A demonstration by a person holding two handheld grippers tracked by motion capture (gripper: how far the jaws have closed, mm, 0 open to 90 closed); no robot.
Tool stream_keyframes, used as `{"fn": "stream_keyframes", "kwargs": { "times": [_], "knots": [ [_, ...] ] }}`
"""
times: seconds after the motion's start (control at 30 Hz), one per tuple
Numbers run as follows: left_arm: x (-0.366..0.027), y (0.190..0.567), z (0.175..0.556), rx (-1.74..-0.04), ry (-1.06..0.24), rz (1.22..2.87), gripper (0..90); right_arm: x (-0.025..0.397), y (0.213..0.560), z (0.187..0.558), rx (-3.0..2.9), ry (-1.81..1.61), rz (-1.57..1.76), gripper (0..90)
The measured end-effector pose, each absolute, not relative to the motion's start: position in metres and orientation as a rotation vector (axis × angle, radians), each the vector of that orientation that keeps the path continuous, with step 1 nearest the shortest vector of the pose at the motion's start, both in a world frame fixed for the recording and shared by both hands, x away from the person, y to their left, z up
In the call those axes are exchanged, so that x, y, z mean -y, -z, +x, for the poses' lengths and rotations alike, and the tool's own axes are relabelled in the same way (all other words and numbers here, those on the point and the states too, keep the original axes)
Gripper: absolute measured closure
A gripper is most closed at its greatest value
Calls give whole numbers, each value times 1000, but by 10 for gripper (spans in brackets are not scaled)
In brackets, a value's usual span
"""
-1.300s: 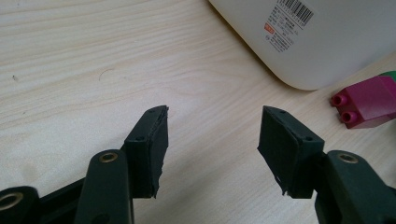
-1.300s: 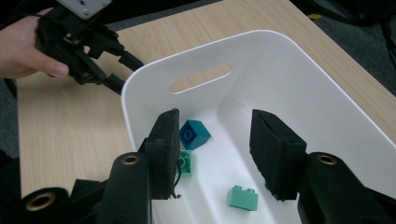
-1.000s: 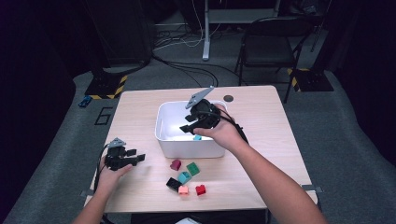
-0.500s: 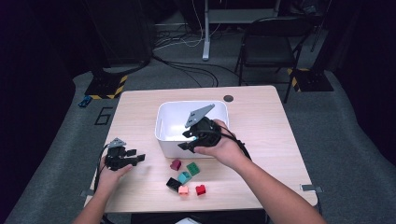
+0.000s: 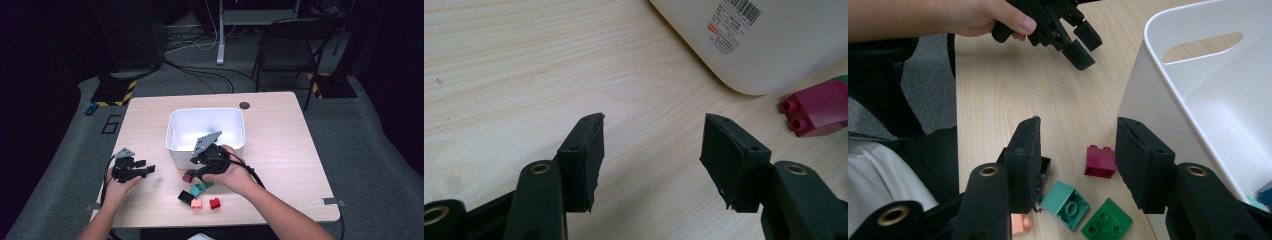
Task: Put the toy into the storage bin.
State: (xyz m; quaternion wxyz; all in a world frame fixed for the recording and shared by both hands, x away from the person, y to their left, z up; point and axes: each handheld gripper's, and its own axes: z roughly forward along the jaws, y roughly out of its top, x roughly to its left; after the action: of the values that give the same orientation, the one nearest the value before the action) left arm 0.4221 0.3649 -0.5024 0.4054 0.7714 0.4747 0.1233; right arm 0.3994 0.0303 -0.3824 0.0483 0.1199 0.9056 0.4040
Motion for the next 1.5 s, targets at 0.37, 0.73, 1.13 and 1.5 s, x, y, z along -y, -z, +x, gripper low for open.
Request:
{"fn": "stream_keyframes", "kwargs": {
  "times": [0.37, 0.73, 1.13, 1.5],
  "knots": [
    [-365, 502, 422, -1196, -311, 1949, 422, -37, 415, 390, -2787, -1215, 356, 538],
    [-365, 502, 422, -1197, -312, 1946, 422, -49, 446, 382, -2840, -1178, 369, 542],
    [-365, 503, 422, -1198, -315, 1944, 422, -60, 469, 380, -2870, -1164, 355, 536],
    [-365, 503, 422, -1200, -310, 1952, 422, -71, 482, 380, -2881, -1130, 336, 513]
  ]
}}
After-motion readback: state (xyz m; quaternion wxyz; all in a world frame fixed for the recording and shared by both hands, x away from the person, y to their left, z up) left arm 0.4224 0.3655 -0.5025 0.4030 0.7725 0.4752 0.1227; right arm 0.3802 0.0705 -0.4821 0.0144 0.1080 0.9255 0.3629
